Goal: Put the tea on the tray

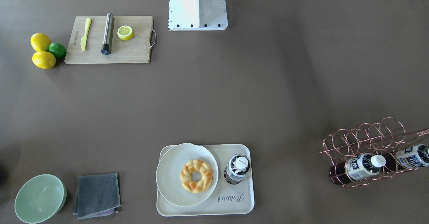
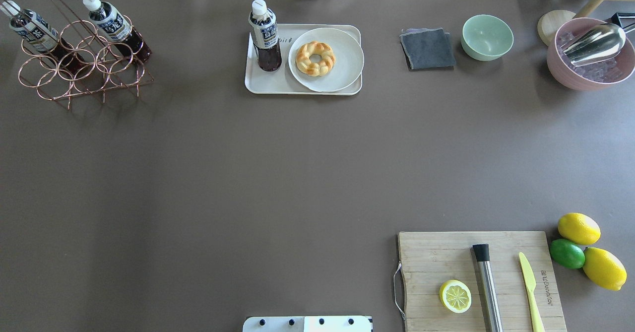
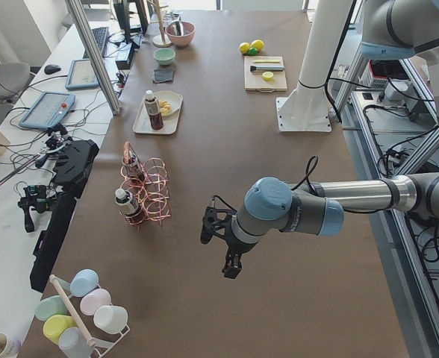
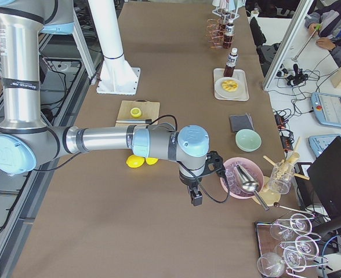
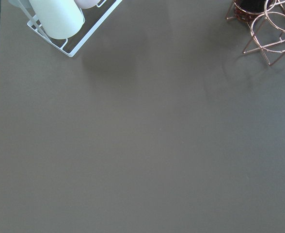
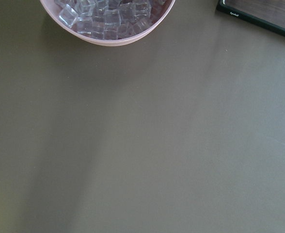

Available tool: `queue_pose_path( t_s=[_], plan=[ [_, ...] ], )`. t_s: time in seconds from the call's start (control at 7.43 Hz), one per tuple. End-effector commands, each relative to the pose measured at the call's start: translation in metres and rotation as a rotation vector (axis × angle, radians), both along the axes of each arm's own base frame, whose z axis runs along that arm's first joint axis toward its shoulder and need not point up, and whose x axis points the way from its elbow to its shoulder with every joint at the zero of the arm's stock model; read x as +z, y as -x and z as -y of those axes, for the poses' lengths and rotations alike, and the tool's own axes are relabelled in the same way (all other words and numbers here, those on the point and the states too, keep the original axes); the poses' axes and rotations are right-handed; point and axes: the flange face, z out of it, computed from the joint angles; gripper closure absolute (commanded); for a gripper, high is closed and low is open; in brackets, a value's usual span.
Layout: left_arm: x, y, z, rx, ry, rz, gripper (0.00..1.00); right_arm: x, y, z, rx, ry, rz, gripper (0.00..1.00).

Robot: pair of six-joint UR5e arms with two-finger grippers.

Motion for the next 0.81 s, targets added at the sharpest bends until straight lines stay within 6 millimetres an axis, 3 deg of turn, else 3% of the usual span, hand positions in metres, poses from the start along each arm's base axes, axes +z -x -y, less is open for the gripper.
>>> queue_pose_path(
  t_s=[0.0,0.67],
  plan=[
    [0.0132,0.0053,-0.0003,-0.016,0.016,0.01,0.03,-0.0053,0.0004,-0.0001,0.0,-0.01,0.001,0.0],
    [0.0124,0.005,-0.0006,-0.015,0.015,0.013,0.03,-0.0023,-0.0007,-0.0045,0.002,-0.004,-0.002,0.0]
  ],
)
